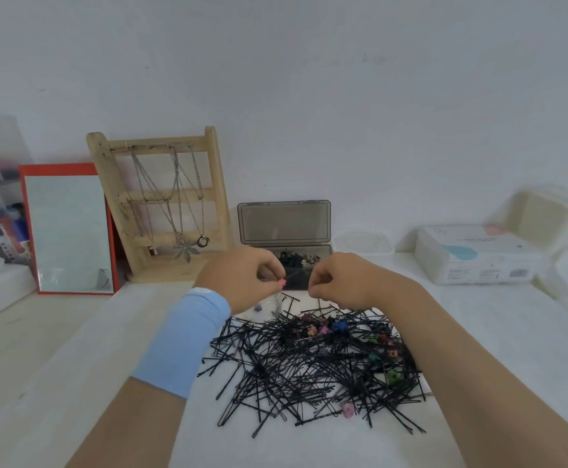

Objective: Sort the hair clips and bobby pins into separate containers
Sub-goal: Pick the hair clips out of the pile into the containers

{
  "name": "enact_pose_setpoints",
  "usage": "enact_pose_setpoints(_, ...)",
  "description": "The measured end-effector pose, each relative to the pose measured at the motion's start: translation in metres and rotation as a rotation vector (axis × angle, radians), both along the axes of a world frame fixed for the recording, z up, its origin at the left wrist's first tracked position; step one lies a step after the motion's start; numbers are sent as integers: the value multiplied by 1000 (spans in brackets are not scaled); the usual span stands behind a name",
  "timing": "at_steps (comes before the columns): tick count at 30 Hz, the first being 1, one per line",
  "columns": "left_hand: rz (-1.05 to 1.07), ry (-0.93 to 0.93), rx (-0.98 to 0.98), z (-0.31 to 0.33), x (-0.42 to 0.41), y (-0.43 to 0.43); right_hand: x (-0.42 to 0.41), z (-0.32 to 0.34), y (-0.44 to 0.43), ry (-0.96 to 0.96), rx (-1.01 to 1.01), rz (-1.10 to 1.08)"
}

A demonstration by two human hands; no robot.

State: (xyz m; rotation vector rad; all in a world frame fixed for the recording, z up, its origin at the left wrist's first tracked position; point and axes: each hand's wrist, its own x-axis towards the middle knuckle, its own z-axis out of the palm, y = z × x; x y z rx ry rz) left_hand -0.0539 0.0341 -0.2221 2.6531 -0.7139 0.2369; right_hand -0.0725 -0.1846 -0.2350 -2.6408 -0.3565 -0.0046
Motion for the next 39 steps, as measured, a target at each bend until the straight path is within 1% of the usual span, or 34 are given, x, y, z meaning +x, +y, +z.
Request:
enact_pose_setpoints(2, 33, 18, -69, 6, 2, 12, 0, 0, 5, -22, 13, -9)
enact_pose_setpoints(4, 61, 4, -52, 7, 7, 22, -1, -1, 13, -38, 71, -13)
enact_pose_setpoints(6, 67, 29, -20, 5, 9, 28, -1, -3, 23, -82, 115, -13)
enact_pose_setpoints(8, 14, 110, -33, 3, 9, 27, 0, -5, 31, -143, 117, -26)
enact_pose_setpoints(11, -129, 292, -204, 4, 4, 20, 1, -6, 34, -176, 143, -68)
enact_pose_setpoints(12, -176, 348, -234, 5, 2, 18, 1, -4, 34, -177, 138, -71)
enact_pose_setpoints(14, -254, 434, -245, 10, -2, 15, 0, 0, 32, -178, 140, -69)
enact_pose_setpoints(16, -295, 488, -271, 12, -3, 14, -2, 4, 32, -151, 183, -56)
enact_pose_setpoints(18, -308, 520, -307, 12, -3, 14, -4, 7, 33, -63, 278, -13)
enact_pose_setpoints(22, -304, 467, -345, 13, 0, 17, -12, 17, 25, 230, 392, 95)
enact_pose_setpoints(24, -301, 450, -345, 13, 1, 19, -15, 19, 22, 298, 421, 151)
enact_pose_setpoints(26, -303, 465, -312, 13, 1, 20, -17, 18, 22, 290, 416, 164)
enact_pose_setpoints(31, -240, 504, -96, 21, 3, 33, -20, 23, 20, 334, 230, 203)
enact_pose_setpoints(33, -162, 404, -108, 21, 8, 38, -20, 24, 21, 330, 175, 202)
enact_pose_setpoints(35, -74, 271, -171, 15, 13, 38, -19, 21, 23, 295, 128, 176)
enact_pose_setpoints(36, -49, 241, -171, 12, 15, 36, -18, 20, 25, 271, 125, 155)
enact_pose_setpoints(39, -34, 242, -49, 1, 16, 29, -12, 16, 25, 153, 194, 75)
